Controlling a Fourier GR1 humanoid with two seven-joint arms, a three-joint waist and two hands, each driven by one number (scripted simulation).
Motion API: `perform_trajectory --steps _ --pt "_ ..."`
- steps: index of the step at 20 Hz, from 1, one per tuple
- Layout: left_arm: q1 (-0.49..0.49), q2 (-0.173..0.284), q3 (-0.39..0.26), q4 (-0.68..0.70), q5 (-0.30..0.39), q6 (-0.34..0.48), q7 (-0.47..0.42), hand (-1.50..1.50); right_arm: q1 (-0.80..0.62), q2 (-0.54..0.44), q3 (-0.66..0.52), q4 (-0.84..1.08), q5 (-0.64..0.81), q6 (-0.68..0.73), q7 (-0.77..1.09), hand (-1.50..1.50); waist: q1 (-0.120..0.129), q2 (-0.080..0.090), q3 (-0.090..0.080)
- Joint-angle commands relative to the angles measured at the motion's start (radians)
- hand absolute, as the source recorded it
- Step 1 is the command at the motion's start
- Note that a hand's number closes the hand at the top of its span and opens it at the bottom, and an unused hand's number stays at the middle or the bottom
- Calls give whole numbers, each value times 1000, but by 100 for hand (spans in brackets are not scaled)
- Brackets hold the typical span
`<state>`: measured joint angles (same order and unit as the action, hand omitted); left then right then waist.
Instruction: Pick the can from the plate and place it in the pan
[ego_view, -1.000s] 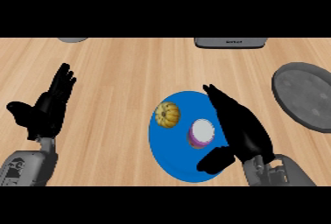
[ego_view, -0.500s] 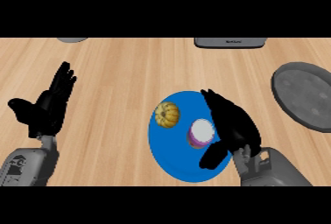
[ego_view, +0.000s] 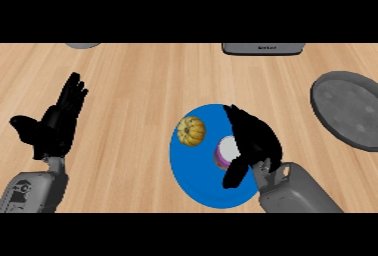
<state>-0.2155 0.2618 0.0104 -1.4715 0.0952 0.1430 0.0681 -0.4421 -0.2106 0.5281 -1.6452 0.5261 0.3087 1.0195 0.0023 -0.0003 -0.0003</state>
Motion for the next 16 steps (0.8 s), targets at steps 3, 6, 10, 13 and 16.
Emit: perform_trajectory --steps 3,6,10,13,16 --pt "25 -3 11 -44 -3 -13 21 0 -14 14 -49 6 -9 133 103 -150 0 -1 0" --pt "39 -12 -7 -69 -21 -17 29 0 -26 96 -19 128 52 79 66 -150 5 0 0" --pt "-20 -22 32 71 -24 -36 -50 0 59 58 -45 108 53 99 -12 -150 -5 1 0" --pt "26 -40 10 -25 -44 -14 4 0 63 59 -49 162 41 109 -178 150 1 0 0" --pt "13 -32 35 1 -38 -44 -11 0 15 114 -25 126 119 141 -121 150 0 0 0"
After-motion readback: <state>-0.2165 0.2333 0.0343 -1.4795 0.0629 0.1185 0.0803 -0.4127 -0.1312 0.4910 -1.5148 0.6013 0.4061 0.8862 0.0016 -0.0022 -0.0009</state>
